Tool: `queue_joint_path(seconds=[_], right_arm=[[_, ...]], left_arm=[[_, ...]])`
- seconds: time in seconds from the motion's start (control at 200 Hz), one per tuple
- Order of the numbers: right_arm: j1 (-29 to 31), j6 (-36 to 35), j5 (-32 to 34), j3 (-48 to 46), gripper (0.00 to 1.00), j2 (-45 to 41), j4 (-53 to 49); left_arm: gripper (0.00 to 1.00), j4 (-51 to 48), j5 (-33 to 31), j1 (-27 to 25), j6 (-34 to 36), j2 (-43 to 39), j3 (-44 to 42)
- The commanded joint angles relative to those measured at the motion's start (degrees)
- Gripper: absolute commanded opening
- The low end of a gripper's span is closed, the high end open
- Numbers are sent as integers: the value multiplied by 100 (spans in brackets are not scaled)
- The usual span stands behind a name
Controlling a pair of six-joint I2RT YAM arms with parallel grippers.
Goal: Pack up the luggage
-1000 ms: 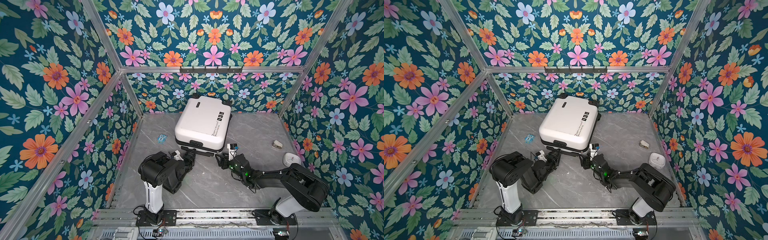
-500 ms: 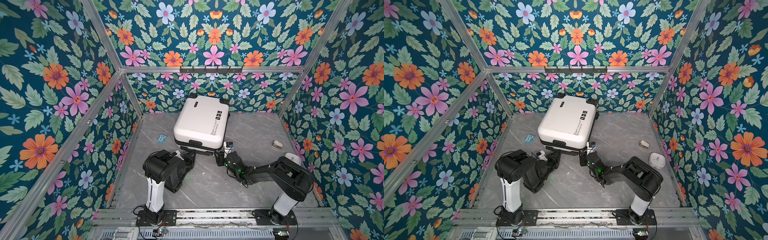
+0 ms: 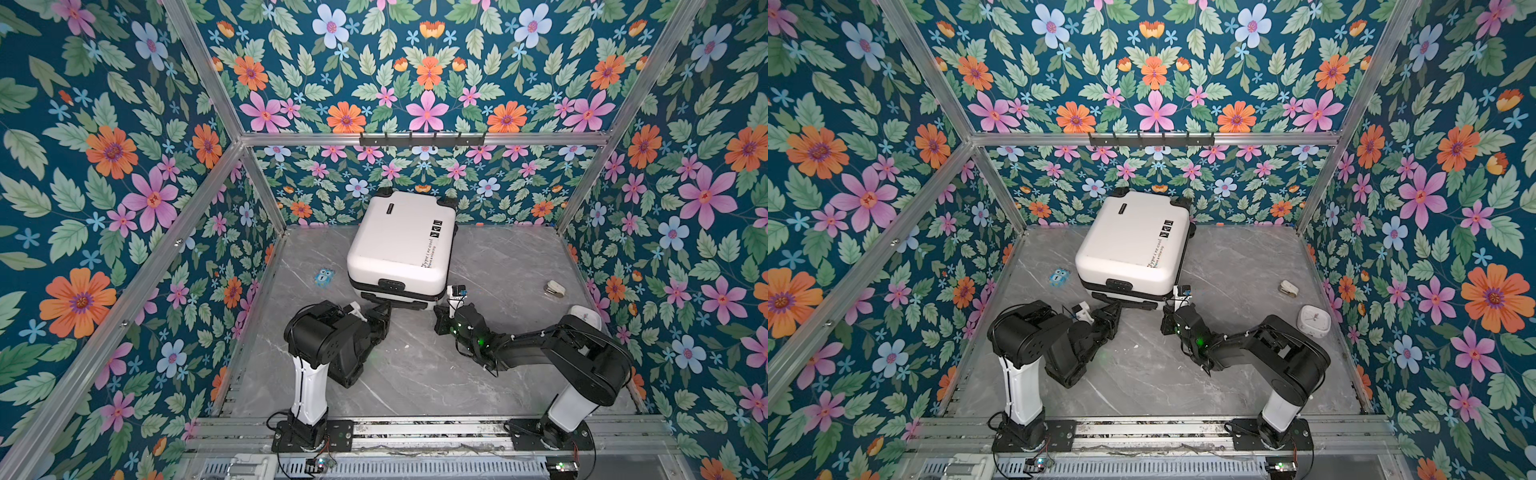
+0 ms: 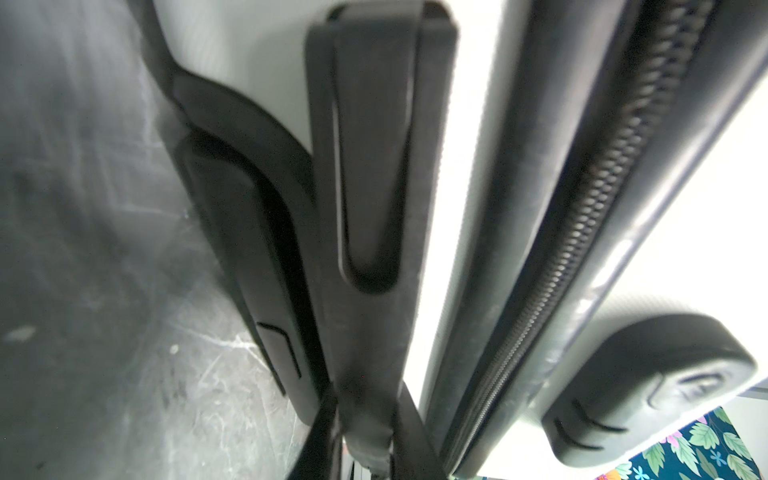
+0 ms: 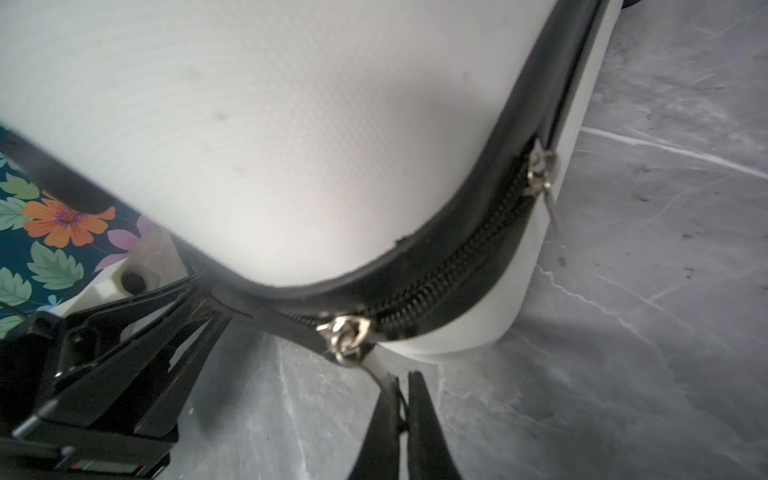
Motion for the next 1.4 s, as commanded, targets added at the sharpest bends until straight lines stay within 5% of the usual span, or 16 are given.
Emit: queue_joint_path(seconds=[0.0,0.49,0.68,0.815,0.92,1.395], right_arm=[[-118,155,315,-76,0,-300,366],[-1176,285,-187,-292,0,-843,-217],[-1230,-323,-1308,-287,0,-1013,-34],[-1167,-353,-2068,-728,34,-1188,734],[-922,-622,-2334,-728,48,-1301,471],[-714,-746,-2137,-68,52,-357,230]], left_arm=[[0,26,-24,12,-61,62,-122],[0,8,-16,12,25,-162,-529],[0,8,37,3,62,-201,-502],[0,8,63,3,105,-203,-486],[0,8,117,3,102,-151,-455],[0,8,191,3,122,-185,-464]])
